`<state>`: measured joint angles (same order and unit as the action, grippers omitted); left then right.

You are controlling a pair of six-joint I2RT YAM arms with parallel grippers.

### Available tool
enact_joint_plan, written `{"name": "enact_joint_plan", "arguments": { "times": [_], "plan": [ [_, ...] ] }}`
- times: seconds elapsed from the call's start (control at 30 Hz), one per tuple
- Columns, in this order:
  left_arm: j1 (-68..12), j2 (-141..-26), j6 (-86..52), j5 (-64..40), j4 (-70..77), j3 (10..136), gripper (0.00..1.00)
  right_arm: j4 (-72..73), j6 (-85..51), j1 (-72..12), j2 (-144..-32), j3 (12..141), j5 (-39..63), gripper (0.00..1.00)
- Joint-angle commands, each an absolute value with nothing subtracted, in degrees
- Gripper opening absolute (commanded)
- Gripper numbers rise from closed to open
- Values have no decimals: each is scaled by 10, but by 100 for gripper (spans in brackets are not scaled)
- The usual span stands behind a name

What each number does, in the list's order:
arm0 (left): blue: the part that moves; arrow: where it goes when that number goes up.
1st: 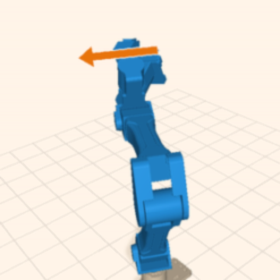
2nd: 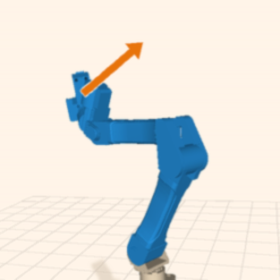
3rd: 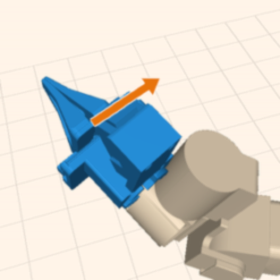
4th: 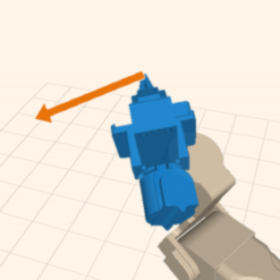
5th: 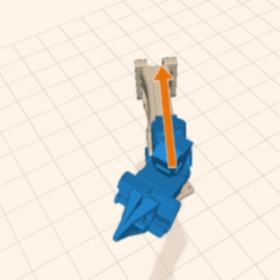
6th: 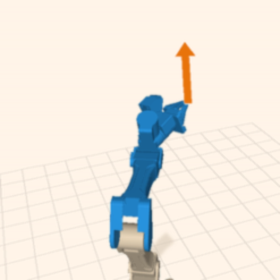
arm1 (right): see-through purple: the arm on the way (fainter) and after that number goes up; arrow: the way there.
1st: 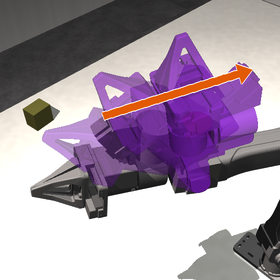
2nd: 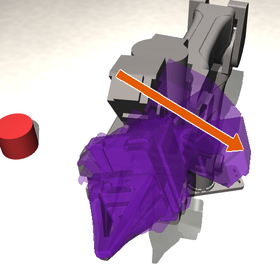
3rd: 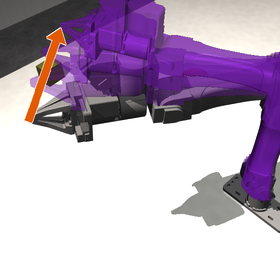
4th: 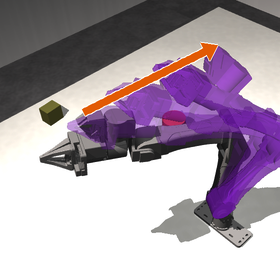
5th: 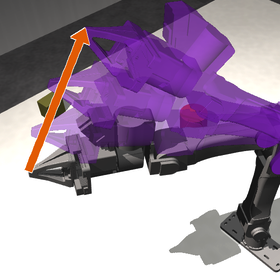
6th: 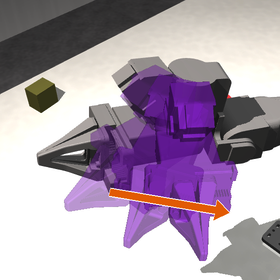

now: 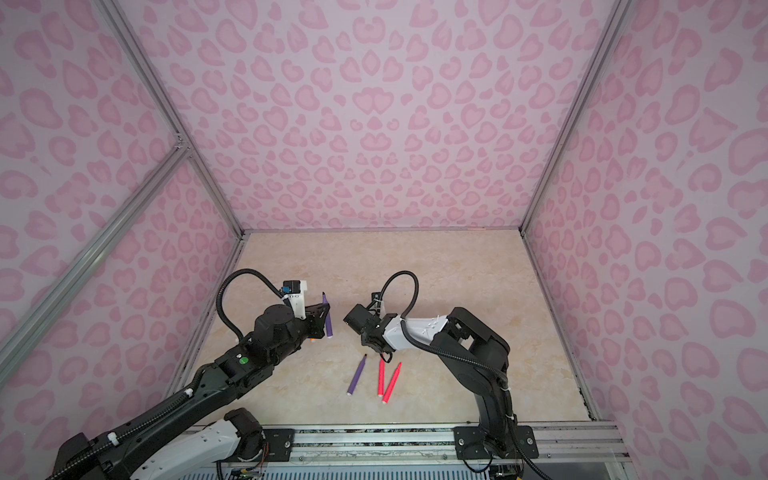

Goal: Insert pens into pen caps
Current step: Pick up the pen cap from the center of the table.

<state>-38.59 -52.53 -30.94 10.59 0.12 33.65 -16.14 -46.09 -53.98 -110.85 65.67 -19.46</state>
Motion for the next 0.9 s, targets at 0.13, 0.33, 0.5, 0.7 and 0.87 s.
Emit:
{"name": "enact_joint_plan", "arguments": {
  "times": [0.13, 0.33, 0.5, 0.7, 0.87],
  "plan": [
    [-387, -524, -288, 49, 68, 328, 3, -150, -470, -530, -1079, 638, -201, 14],
    [-402, -545, -249, -45, 131, 324, 4, -142, -466, -511, -1003, 610, -210, 10],
    [-423, -587, -236, -119, 149, 343, 4, -120, -473, -487, -884, 567, -221, 10],
    [-444, -620, -231, -147, 153, 358, 4, -19, -484, -483, -740, 495, -203, 11],
    [-452, -626, -225, -159, 158, 360, 4, 90, -480, -483, -664, 441, -189, 10]
  ]
}}
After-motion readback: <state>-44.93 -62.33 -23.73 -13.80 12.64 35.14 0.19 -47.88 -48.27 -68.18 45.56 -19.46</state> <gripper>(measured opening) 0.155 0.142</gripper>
